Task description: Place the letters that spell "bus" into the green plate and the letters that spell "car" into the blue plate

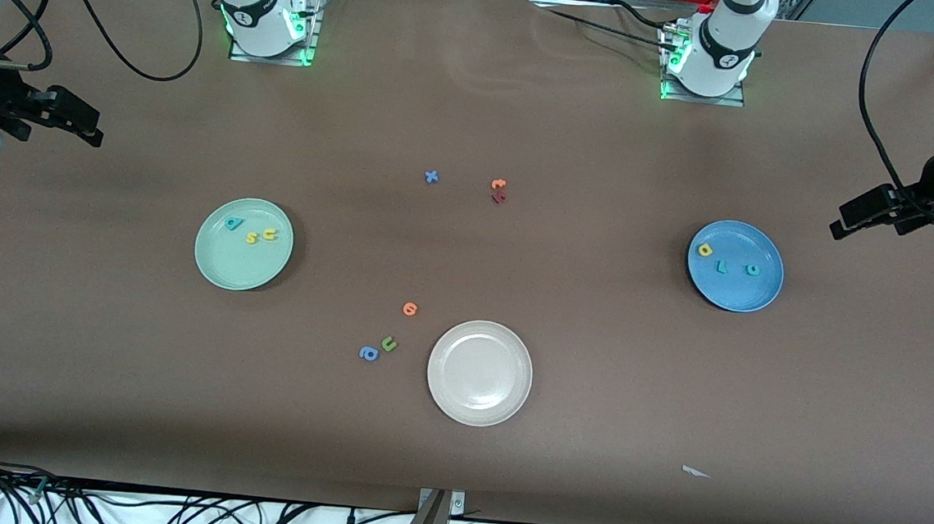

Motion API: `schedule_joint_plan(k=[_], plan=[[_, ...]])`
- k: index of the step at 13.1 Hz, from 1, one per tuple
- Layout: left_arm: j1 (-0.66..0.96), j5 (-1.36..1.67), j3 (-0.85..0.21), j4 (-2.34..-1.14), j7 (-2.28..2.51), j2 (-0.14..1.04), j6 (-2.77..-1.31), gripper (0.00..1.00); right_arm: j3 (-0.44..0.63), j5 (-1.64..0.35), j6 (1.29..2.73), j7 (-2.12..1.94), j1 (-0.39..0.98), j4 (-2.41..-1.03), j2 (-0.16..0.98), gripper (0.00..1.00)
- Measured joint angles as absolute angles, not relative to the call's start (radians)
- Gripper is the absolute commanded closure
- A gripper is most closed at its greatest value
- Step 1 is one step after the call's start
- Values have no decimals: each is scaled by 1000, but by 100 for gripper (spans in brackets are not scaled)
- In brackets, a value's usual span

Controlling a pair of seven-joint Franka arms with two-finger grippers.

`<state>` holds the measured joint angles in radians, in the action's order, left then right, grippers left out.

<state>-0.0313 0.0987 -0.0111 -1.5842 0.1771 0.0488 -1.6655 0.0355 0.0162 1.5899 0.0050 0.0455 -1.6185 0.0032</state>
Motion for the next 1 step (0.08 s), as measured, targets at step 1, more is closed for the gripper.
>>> schedule_joint_plan(k=[1], plan=[[-32,99,-11,-1584,177,49,-1666,0,36,16,1590,5,46,-1619,3,0]])
